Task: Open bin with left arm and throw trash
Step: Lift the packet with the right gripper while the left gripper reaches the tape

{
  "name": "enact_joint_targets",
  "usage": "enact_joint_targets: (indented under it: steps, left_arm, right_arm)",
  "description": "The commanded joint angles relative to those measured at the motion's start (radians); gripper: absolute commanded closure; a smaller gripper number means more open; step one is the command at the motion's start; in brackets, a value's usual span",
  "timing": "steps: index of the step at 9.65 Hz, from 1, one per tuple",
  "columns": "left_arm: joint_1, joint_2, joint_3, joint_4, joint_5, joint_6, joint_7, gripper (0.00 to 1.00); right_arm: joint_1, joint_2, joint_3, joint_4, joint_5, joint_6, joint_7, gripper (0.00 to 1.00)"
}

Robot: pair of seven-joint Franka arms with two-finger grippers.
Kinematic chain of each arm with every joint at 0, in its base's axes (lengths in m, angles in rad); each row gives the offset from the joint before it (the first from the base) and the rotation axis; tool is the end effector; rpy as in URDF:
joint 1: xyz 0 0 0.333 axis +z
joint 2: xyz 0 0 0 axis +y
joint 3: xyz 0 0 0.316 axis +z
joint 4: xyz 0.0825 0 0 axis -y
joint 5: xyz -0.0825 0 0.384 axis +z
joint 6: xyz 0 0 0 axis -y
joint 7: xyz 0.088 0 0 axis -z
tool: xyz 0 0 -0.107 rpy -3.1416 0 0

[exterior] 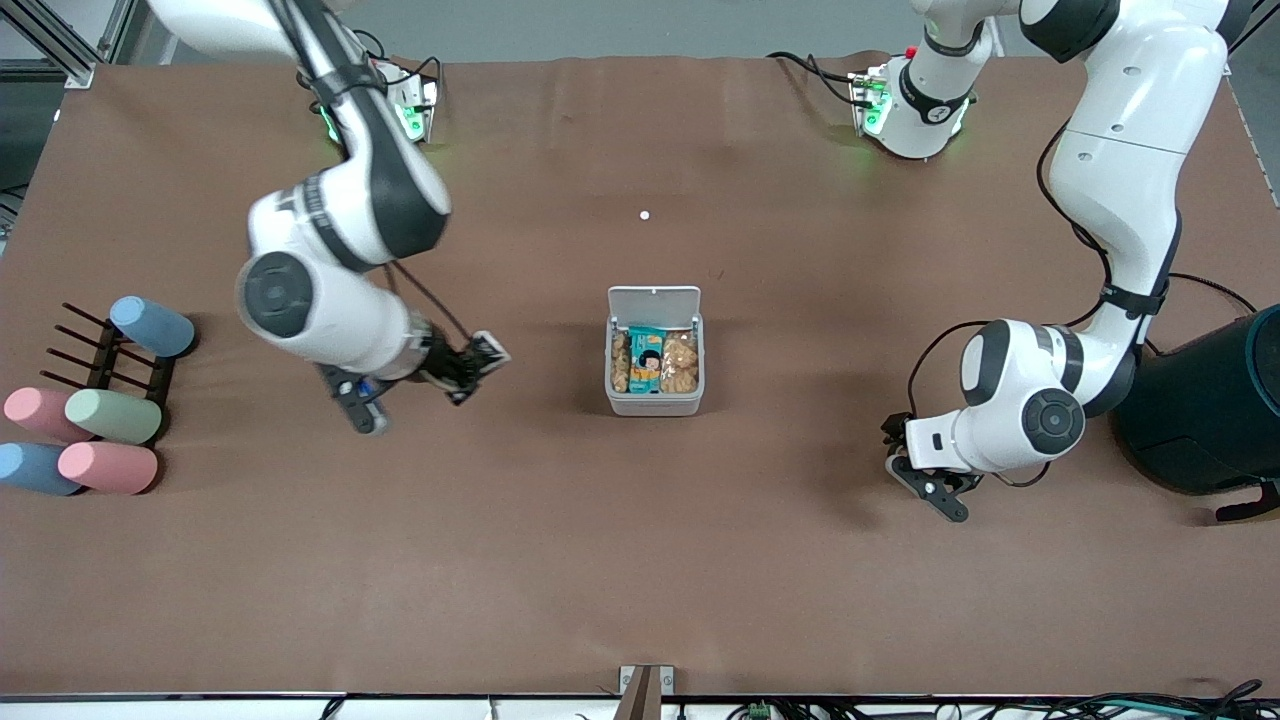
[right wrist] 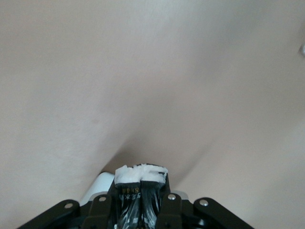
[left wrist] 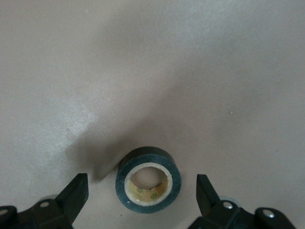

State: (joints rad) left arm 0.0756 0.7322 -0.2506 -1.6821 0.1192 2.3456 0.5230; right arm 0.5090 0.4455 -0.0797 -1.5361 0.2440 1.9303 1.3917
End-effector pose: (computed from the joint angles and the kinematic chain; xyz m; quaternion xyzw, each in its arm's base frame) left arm 0.6656 -0.0992 0.1806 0.9339 -0.3544 -0.0138 0.0455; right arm 0.6070 0.3044 0.3956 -0.8618 0.4976 0.0906 0.0394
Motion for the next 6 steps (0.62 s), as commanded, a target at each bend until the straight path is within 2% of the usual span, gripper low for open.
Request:
enact_joint_targets:
  steps: [1, 2, 3, 4, 5, 6]
  left_arm:
    - [-0.002, -0.017, -0.004, -0.041, 0.013, 0.031, -0.015, 0.0]
    - [-0.004, -0.017, -0.003, -0.041, 0.014, 0.032, -0.015, 0.02]
    - [-0.007, -0.019, -0.003, -0.041, 0.02, 0.031, -0.006, 0.42]
    - [-0.013, -0.019, -0.003, -0.041, 0.036, 0.031, -0.015, 0.81]
    - [-0.013, -0.019, -0.003, -0.039, 0.037, 0.031, -0.015, 0.98]
    - [-0.014, -0.019, -0.003, -0.038, 0.037, 0.031, -0.015, 1.0]
  right_arm:
    - [0.058, 0.143, -0.009, 0.175, 0.021, 0.065, 0.286, 0.92]
    - [0.101, 0.177, -0.009, 0.189, 0.02, 0.169, 0.443, 0.92]
    - [0.139, 0.195, -0.009, 0.188, 0.02, 0.267, 0.517, 0.93]
    - [0.17, 0.214, -0.009, 0.188, 0.02, 0.291, 0.55, 0.92]
    - [0.198, 0.22, -0.009, 0.186, 0.021, 0.291, 0.564, 0.92]
    - [0.221, 0.223, -0.009, 0.183, 0.024, 0.288, 0.564, 0.91]
